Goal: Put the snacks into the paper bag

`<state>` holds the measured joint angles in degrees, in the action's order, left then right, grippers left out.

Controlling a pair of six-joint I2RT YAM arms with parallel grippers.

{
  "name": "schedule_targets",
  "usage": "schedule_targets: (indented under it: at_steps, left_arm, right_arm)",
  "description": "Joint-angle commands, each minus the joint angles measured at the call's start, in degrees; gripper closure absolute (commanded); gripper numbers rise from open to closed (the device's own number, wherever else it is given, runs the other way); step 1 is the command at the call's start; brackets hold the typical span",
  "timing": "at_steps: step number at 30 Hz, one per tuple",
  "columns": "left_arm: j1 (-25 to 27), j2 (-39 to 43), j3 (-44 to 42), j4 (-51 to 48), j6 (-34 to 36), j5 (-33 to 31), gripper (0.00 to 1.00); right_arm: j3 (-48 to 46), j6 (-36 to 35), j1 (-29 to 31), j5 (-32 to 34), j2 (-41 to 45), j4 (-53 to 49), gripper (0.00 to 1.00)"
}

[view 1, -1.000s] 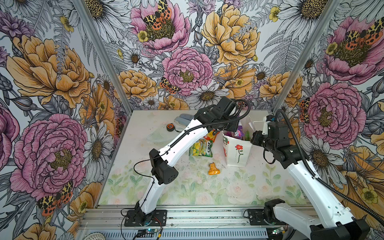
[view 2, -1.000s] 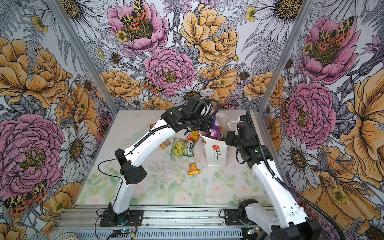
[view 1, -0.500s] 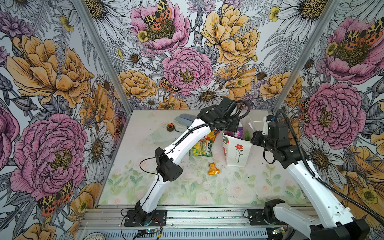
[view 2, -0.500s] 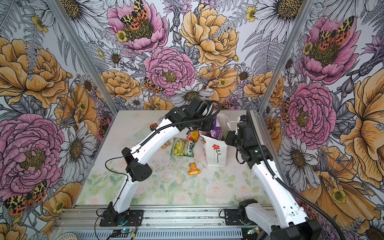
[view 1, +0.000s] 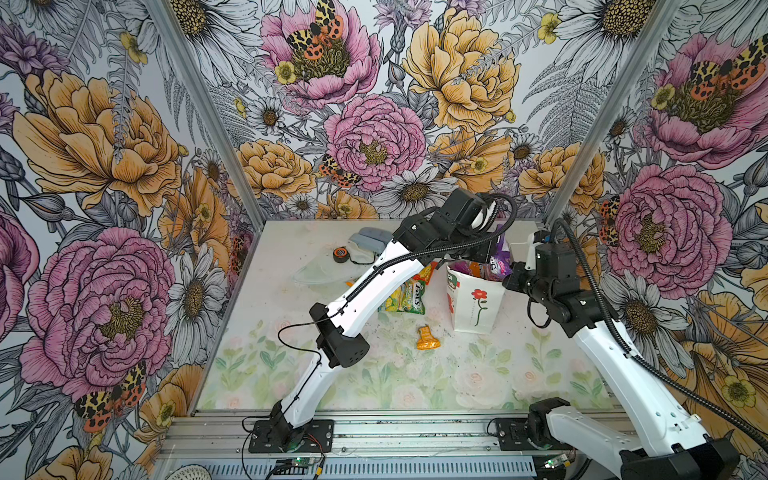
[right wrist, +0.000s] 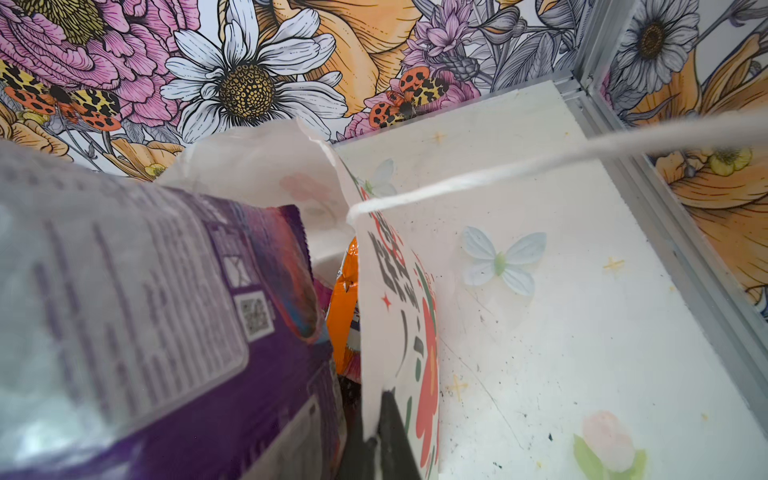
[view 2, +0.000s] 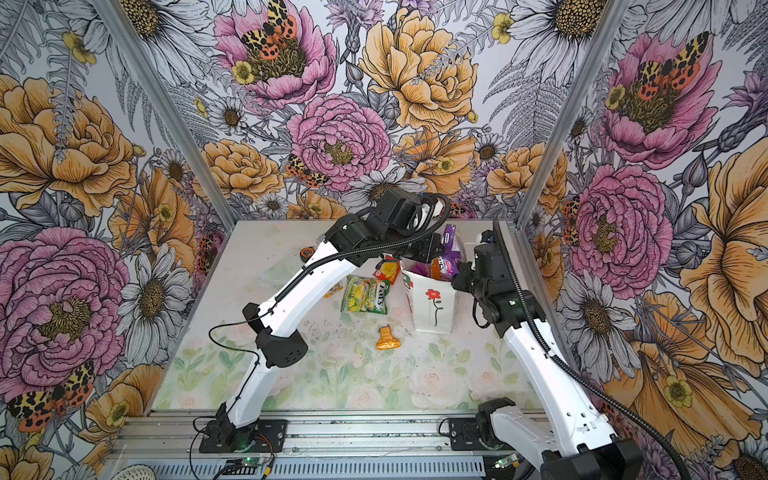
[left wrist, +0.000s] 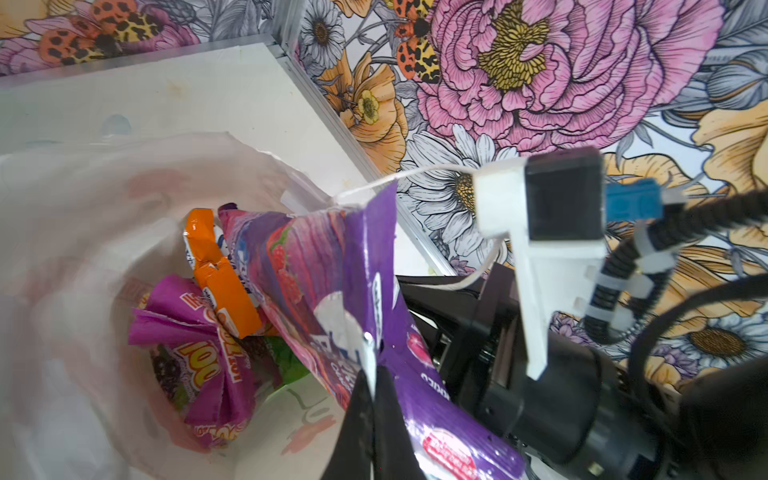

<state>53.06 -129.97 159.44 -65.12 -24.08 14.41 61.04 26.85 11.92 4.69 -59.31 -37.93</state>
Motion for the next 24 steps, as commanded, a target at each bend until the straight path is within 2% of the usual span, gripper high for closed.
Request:
schedule_targets:
  at_steps: [1,5,12,21,24]
  left_arm:
    - [-1.4,-1.2,1.2,7.4,-1.0,5.8,1.0]
    - [-2.5,-3.2,1.1,9.4,-1.3,7.9,1.0]
    - [-3.1,-6.7,-0.3,9.3,-1.9,8.0,1.0]
    - [-3.9,-5.0,-6.5,8.9,-1.2,3.0,1.0]
    - [-3.8,-4.9,-7.0,7.2,-0.2,-0.7,1.0]
  right_arm:
    - [0.3,-1.1,-0.4,1.6,1.5,2.0,1.0]
    - [-0.7,-0.7,-0.3,1.6,2.5,2.0,1.0]
    - [-0.9,-0.6,-0.3,1.4,2.9,2.1,1.0]
    - [-0.7,-0.3,-0.3,1.2,2.7,2.0,1.0]
    - [-0.7,-0.2,-0.3,1.1,2.6,2.0,1.0]
